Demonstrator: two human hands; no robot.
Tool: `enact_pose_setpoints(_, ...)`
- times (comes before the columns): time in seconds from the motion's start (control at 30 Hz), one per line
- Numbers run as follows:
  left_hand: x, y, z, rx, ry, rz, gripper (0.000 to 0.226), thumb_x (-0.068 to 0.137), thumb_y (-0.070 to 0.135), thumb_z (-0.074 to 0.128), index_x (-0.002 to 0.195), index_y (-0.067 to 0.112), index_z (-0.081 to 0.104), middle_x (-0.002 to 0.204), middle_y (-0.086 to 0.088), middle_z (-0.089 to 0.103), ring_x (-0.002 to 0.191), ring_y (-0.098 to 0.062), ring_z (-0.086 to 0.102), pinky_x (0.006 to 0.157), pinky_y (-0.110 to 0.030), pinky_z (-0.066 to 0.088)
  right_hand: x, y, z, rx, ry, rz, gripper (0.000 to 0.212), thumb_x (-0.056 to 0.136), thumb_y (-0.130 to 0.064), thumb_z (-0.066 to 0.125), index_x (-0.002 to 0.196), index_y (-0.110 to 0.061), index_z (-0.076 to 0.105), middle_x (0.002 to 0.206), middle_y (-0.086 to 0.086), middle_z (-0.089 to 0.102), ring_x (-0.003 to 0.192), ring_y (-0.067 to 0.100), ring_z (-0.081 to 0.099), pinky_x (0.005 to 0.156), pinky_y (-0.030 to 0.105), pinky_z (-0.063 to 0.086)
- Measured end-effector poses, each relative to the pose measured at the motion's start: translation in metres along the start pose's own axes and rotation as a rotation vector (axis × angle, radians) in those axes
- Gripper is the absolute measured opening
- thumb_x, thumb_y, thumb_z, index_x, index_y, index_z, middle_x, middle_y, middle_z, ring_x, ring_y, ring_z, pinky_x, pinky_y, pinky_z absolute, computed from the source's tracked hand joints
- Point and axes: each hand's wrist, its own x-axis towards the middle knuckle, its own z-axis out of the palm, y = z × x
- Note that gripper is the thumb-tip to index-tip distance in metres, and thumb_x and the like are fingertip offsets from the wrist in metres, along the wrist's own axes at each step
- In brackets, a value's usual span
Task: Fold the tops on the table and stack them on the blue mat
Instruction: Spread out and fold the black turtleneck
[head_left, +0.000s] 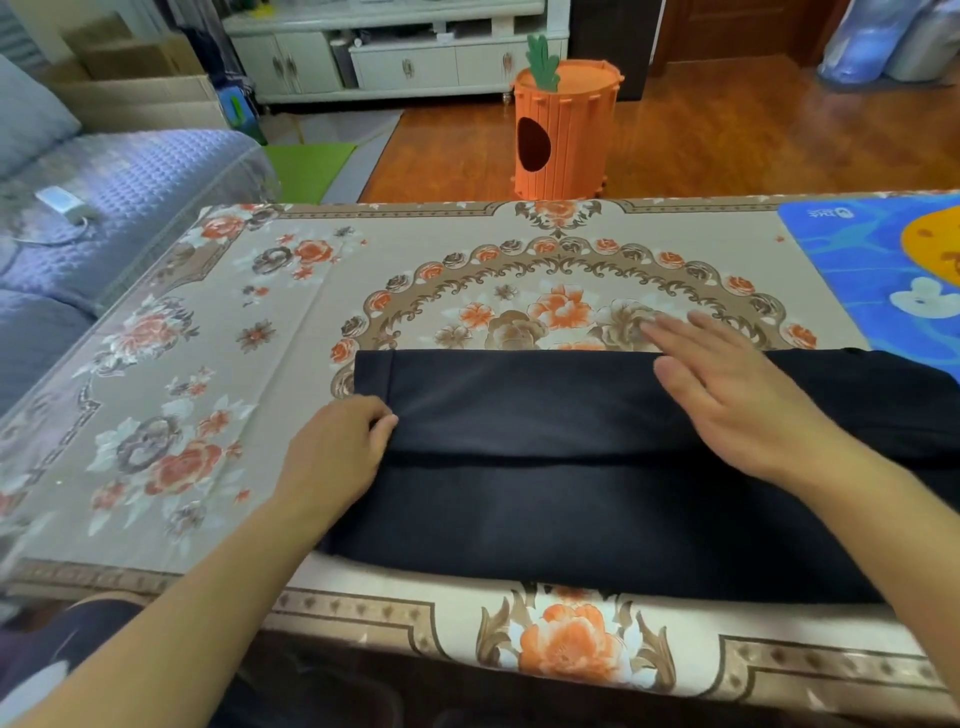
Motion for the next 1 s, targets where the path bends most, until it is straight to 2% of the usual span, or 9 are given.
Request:
enact_pose_setpoints(0.07,0.009,0.003,0.004,-0.008,0.008,-0.078,0.011,0.100,0.029,0.057,0.108,0.024,0.062,0.118,-0.001,0.059,0.111,-0.026,0.056,0.089,-0.038,0.045,0.008,0.000,0.026,-0.226,-0.115,0.009,0.094,0.081,-0.077,-0.019,0.160,-0.033,0.010,0.168,-0.004,0.007,0.155,0.020,0.001,0.126,0.043,0.006)
enact_pose_setpoints(0.1,0.011,0.004,0.004,-0.016,-0.016,-0.143,0.020,0.099,0.030,0.057,0.118,0.023,0.059,0.125,-0.005,0.053,0.117,-0.029,0.053,0.095,-0.042,0.045,0.008,0.004,0.041,-0.304,-0.207,0.048,0.099,0.075,-0.078,-0.024,0.160,-0.035,0.004,0.169,-0.002,-0.001,0.155,0.023,-0.003,0.126,0.046,0.004)
enact_pose_setpoints(0.2,0.018,-0.002,0.000,-0.014,-0.084,-0.335,0.042,0.103,0.039,0.046,0.137,0.014,0.046,0.133,-0.018,0.048,0.120,-0.042,0.051,0.098,-0.052,0.044,0.000,0.011,0.057,-0.301,-0.279,0.115,0.081,0.084,-0.073,-0.009,0.158,-0.040,-0.005,0.167,-0.007,-0.013,0.154,0.021,-0.014,0.125,0.045,-0.003)
enact_pose_setpoints(0.37,0.028,-0.012,-0.013,0.108,-0.322,-0.515,0.069,0.099,0.061,0.045,0.134,0.002,0.048,0.131,-0.023,0.057,0.109,-0.042,0.061,0.094,-0.048,0.052,-0.008,0.007,0.059,-0.319,-0.147,0.105,0.072,0.094,-0.068,-0.001,0.159,-0.039,0.011,0.168,-0.008,0.004,0.155,0.018,0.000,0.126,0.040,0.003)
enact_pose_setpoints(0.53,0.034,0.010,-0.027,0.088,-0.447,-0.424,0.051,0.106,0.045,0.044,0.131,0.001,0.056,0.135,-0.020,0.058,0.117,-0.037,0.059,0.096,-0.039,0.050,-0.013,0.006,0.062,-0.317,-0.071,0.119,0.070,0.095,-0.064,0.005,0.156,-0.037,0.027,0.165,-0.009,0.020,0.153,0.016,0.014,0.126,0.037,0.012)
enact_pose_setpoints(0.67,0.042,0.008,-0.033,-0.180,-0.523,-0.575,0.051,0.099,0.046,0.059,0.134,0.008,0.054,0.137,-0.012,0.055,0.117,-0.034,0.057,0.094,-0.044,0.051,-0.012,0.007,0.061,-0.315,-0.071,0.126,0.064,0.099,-0.061,0.012,0.156,-0.037,0.027,0.165,-0.010,0.020,0.153,0.015,0.014,0.125,0.037,0.013)
enact_pose_setpoints(0.77,0.038,0.010,-0.025,-0.223,-0.471,-0.560,0.051,0.099,0.042,0.058,0.137,0.008,0.054,0.142,-0.012,0.055,0.122,-0.034,0.056,0.099,-0.043,0.045,-0.013,0.005,0.061,-0.305,-0.075,0.133,0.065,0.099,-0.062,0.010,0.156,-0.037,0.028,0.165,-0.010,0.021,0.153,0.015,0.015,0.125,0.037,0.014)
enact_pose_setpoints(0.87,0.027,0.011,-0.017,-0.117,-0.269,-0.424,0.043,0.105,0.035,0.050,0.138,0.007,0.047,0.140,-0.017,0.055,0.123,-0.037,0.054,0.101,-0.044,0.040,-0.013,0.004,0.059,-0.304,-0.080,0.141,0.065,0.099,-0.062,0.012,0.156,-0.037,0.028,0.165,-0.010,0.021,0.153,0.015,0.015,0.125,0.037,0.014)
enact_pose_setpoints(1.0,0.022,-0.020,-0.031,-0.133,-0.151,-0.354,0.028,0.104,0.039,0.050,0.111,0.012,0.042,0.109,-0.014,0.060,0.086,-0.026,0.053,0.078,-0.042,0.039,-0.007,-0.007,0.051,-0.294,-0.175,0.129,0.067,0.097,-0.065,0.018,0.158,-0.037,0.022,0.167,-0.007,0.016,0.154,0.018,0.011,0.126,0.039,0.011)
